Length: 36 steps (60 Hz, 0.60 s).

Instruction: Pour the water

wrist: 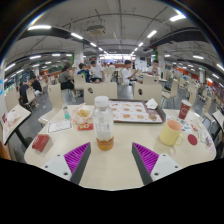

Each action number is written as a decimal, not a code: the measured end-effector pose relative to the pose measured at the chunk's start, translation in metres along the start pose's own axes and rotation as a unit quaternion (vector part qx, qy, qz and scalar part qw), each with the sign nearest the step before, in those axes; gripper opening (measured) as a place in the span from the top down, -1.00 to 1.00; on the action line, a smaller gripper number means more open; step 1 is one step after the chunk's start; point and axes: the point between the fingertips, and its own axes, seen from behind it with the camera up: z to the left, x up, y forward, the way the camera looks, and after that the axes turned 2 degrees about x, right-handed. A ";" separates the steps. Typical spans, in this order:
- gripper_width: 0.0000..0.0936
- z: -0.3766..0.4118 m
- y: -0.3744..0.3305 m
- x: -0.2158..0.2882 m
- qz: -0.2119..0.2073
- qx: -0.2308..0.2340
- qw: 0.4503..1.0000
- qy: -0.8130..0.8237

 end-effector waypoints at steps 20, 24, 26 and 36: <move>-0.49 0.024 0.144 0.023 -0.052 -0.013 0.999 0.005; -0.21 0.020 0.153 0.027 -0.066 -0.027 0.997 -0.003; -0.16 0.022 0.154 0.028 -0.070 -0.027 0.997 -0.008; 0.11 0.024 0.153 0.028 -0.060 -0.024 0.998 -0.021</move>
